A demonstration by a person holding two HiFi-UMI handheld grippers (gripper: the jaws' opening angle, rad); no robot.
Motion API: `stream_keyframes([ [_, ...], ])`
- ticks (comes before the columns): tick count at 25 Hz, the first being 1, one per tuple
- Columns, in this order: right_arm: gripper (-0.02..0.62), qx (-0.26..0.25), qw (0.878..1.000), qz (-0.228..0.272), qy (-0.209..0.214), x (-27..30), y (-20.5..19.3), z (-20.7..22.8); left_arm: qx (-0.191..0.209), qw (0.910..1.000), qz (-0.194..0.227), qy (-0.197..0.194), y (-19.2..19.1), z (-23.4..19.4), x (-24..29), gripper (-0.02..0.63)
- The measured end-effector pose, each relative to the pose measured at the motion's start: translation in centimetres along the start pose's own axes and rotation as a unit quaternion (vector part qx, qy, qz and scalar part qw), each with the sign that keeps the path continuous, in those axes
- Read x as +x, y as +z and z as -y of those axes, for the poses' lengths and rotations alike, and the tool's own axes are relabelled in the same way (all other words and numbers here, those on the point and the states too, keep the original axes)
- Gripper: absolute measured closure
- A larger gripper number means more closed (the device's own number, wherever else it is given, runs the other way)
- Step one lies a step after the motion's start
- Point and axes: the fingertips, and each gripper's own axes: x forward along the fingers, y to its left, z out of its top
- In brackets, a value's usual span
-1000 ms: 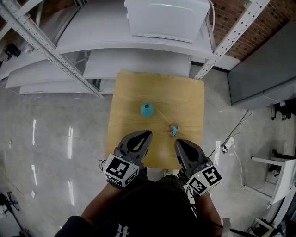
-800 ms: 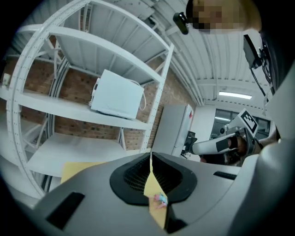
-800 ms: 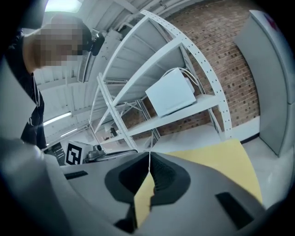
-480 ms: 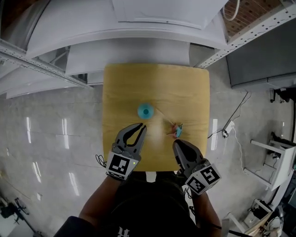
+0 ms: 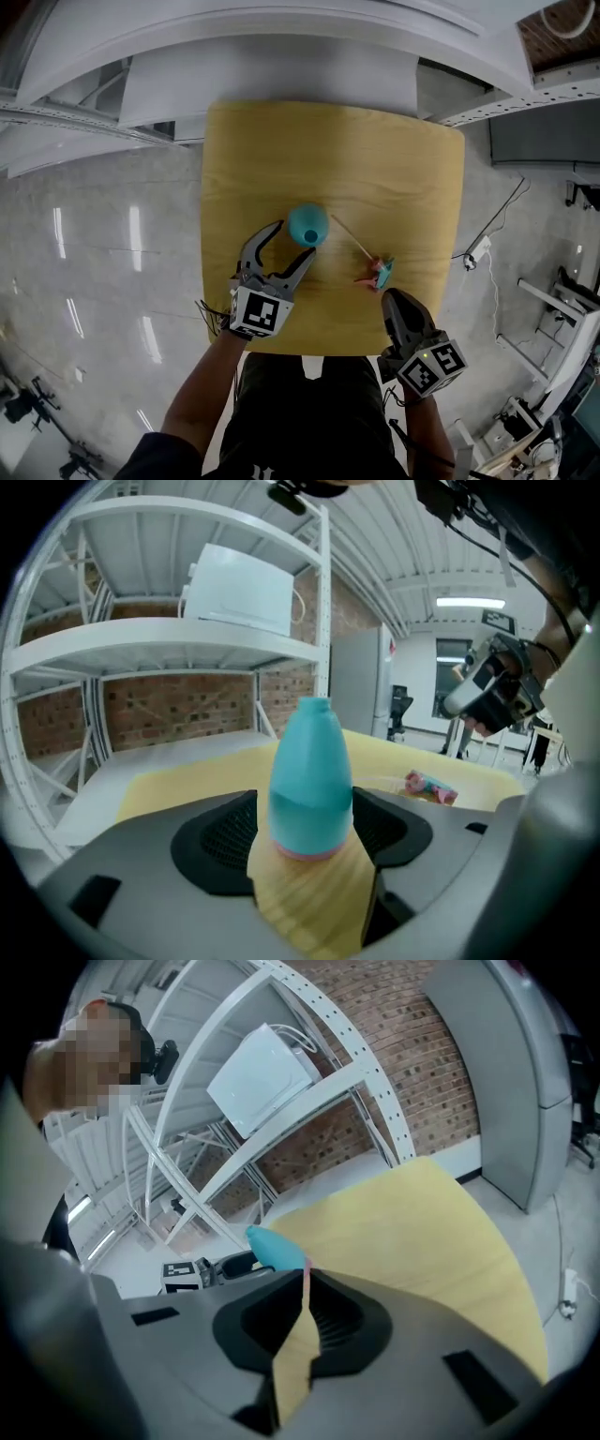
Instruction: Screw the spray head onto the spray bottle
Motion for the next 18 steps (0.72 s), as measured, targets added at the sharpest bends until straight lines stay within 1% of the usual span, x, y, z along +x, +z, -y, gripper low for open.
stream_keyframes([
  [2, 0.592, 0.000, 1.000, -0.009, -0.004, 0.4, -0.7, 0.8, 0.014, 0.9997, -0.017, -0.012, -1.3, 0.2, 1.1, 0.287],
  [4, 0.592, 0.000, 1.000, -0.019, -0.008, 1.0, -1.5, 1.3, 0.016, 0.9992, -0.027, -0.025, -2.1, 0.2, 1.8, 0.252],
  [8, 0.592, 0.003, 0.999, -0.044, -0.027, 2.3, -3.3, 2.7, 0.024, 0.9978, -0.040, -0.047, -3.1, 0.0, 3.1, 0.213],
  [10, 0.592, 0.004, 0.997, -0.057, -0.045, 2.9, -4.1, 3.7, 0.030, 0.9971, -0.043, -0.055, -3.1, -0.1, 3.8, 0.206],
  [15, 0.589, 0.006, 0.990, -0.083, -0.110, 3.3, -5.6, 6.4, 0.044, 0.9951, -0.053, -0.071, -3.0, 0.2, 4.5, 0.184],
  [18, 0.524, 0.001, 0.986, -0.095, -0.134, 3.4, -5.9, 7.4, 0.070, 0.9927, -0.058, -0.079, -2.6, 0.7, 5.0, 0.170],
])
